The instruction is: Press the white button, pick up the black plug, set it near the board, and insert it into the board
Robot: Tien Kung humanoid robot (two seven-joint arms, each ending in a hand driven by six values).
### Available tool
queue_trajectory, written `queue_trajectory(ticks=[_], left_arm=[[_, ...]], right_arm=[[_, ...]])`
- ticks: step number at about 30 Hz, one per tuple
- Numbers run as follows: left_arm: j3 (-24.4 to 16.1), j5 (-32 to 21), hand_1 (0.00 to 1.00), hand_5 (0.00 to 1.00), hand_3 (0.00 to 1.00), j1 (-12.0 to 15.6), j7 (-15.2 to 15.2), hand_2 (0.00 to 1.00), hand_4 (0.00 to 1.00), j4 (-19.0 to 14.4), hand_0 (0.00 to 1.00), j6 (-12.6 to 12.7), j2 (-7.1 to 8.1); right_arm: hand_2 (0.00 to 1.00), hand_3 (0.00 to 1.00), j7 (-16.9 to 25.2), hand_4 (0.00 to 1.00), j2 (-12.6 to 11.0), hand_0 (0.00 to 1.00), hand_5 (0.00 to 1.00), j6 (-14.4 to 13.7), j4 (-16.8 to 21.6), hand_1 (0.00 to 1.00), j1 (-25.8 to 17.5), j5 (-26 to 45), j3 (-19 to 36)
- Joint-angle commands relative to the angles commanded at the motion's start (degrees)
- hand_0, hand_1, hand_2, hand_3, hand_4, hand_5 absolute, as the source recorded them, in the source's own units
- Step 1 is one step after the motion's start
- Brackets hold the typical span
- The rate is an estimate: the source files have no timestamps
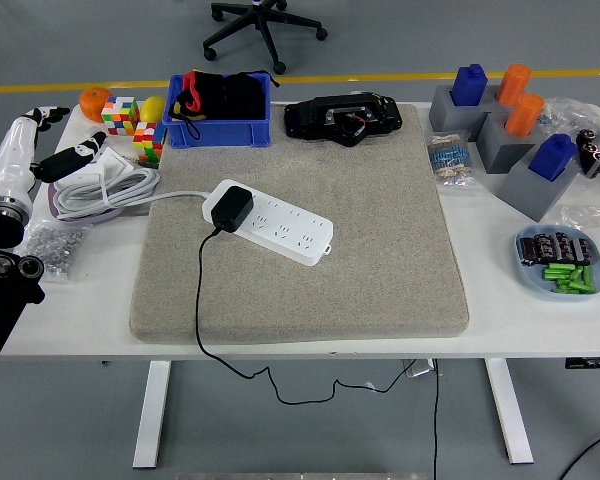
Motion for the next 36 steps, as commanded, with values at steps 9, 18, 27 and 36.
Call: queue_trajectory(ticks=[9, 18, 27, 36], left_arm=[[0.0, 0.11, 0.879, 0.44, 0.795, 0.16, -0.03, 0.85, 0.829, -0.34, 0.876, -0.05, -0.2], [-0.22, 0.2, 0.879, 0.435, 0.793, 0.11, 0.01, 0.85, 0.827, -0.51, 0.876, -0.05, -0.3], [-0.22, 0.22, 0.879, 0.434, 0.793, -0.06, 0.0, 0.85, 0.827, -0.55, 0.875, -0.04, -0.35], [-0.23, 0.25, 0.879, 0.433, 0.791, -0.15, 0.03, 0.85, 0.826, -0.61, 0.876, -0.03, -0.39]], right_arm=[[0.624, 0.568, 0.05, 0.655, 0.15, 0.688, 0.251, 0.02, 0.04, 0.614, -0.18, 0.07, 0.1], [0.624, 0.567, 0.07, 0.656, 0.13, 0.688, 0.253, 0.0, 0.06, 0.615, -0.2, -0.01, 0.21], [0.624, 0.568, 0.06, 0.656, 0.29, 0.688, 0.253, 0.01, 0.0, 0.614, -0.09, -0.06, 0.51], [0.624, 0.567, 0.17, 0.656, 0.35, 0.688, 0.253, 0.0, 0.01, 0.614, -0.07, -0.18, 0.58]])
